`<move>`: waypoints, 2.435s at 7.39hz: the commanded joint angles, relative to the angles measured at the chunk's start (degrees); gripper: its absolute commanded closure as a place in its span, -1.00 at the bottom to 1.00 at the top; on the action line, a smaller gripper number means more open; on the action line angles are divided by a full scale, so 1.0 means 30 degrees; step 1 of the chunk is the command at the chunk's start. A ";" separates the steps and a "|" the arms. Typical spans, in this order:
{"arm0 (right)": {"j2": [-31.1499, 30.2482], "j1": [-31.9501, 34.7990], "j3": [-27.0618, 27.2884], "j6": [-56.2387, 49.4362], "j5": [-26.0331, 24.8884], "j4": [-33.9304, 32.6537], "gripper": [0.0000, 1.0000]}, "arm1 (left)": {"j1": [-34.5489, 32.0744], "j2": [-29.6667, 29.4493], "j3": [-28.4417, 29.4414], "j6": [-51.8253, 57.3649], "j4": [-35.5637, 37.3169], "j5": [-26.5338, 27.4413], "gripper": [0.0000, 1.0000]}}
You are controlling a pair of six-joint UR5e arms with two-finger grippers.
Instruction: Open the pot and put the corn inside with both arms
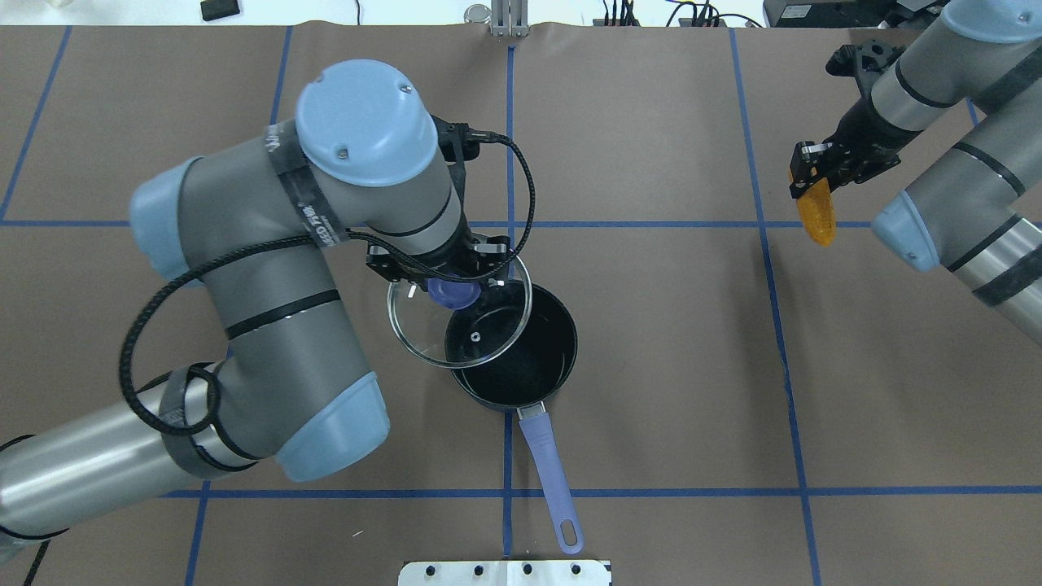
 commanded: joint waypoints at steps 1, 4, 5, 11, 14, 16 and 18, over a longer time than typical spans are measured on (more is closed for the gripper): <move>0.1108 -0.0559 0.0187 0.2516 -0.0040 0.0059 1.00 | -0.2210 0.3192 -0.2264 0.3670 0.0225 -0.1593 -0.08; 0.3039 -0.2022 0.0480 0.6734 -0.0332 0.0061 1.00 | -0.4092 0.6913 -0.2654 0.7868 -0.0996 -0.1894 -0.08; 0.3598 -0.2404 0.0481 0.7589 -0.0681 0.0002 1.00 | -0.4590 0.8814 -0.2393 0.8430 -0.3500 -0.1923 -0.08; 0.7205 -0.6295 0.1355 1.3069 -0.4309 -0.2074 1.00 | -0.8195 1.2079 0.3158 1.3824 -1.0352 -0.4235 -0.07; 0.7616 -0.7936 0.3349 1.4096 -0.5569 -0.4214 1.00 | -0.8403 1.3688 0.5021 1.3855 -1.4617 -0.5292 -0.07; 0.7850 -1.0192 0.3207 1.4218 -0.7590 -0.4188 1.00 | -0.8462 1.4368 0.4993 1.3914 -1.5066 -0.5263 -0.07; 0.7647 -1.0405 0.3207 1.4218 -0.7745 -0.4188 1.00 | -0.8462 1.4632 0.4760 1.3827 -1.5068 -0.5263 -0.08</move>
